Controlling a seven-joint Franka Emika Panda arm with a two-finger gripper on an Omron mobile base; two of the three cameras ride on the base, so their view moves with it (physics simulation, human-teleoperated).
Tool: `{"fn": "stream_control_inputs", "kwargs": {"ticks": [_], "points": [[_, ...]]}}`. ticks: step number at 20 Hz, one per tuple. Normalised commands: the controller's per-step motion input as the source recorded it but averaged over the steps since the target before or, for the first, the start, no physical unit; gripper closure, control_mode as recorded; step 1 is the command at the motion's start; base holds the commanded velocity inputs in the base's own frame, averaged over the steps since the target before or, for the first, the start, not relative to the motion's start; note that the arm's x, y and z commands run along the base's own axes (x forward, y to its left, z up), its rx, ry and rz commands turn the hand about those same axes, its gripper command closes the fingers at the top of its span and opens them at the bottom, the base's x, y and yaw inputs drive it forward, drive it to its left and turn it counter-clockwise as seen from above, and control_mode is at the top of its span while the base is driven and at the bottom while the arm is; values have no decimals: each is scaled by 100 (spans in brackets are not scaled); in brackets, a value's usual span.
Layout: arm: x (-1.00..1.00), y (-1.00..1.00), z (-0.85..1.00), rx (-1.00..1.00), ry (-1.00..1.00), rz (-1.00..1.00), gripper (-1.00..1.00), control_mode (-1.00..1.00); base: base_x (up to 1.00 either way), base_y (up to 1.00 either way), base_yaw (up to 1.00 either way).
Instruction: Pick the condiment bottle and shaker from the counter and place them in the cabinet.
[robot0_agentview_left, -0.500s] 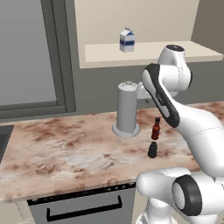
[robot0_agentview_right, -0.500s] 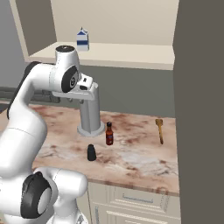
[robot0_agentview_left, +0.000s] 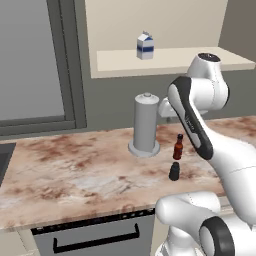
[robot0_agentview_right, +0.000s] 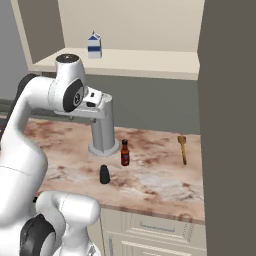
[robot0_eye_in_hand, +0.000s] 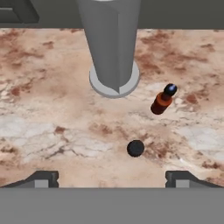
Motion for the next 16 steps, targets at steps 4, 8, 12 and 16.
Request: {"fn": "stream_control_inputs", "kwargs": {"ticks": [4,8,12,16], "points": [[-53,0,-15,0,-11,6,-100,-100,0,0,0],[-41,0,-23,-2,-10,7,-100,-100,0,0,0],[-25,0,-27,-2,-5,9,-100,-100,0,0,0],[-14,-6,-24,0,0,9,-100,-100,0,0,0]]}}
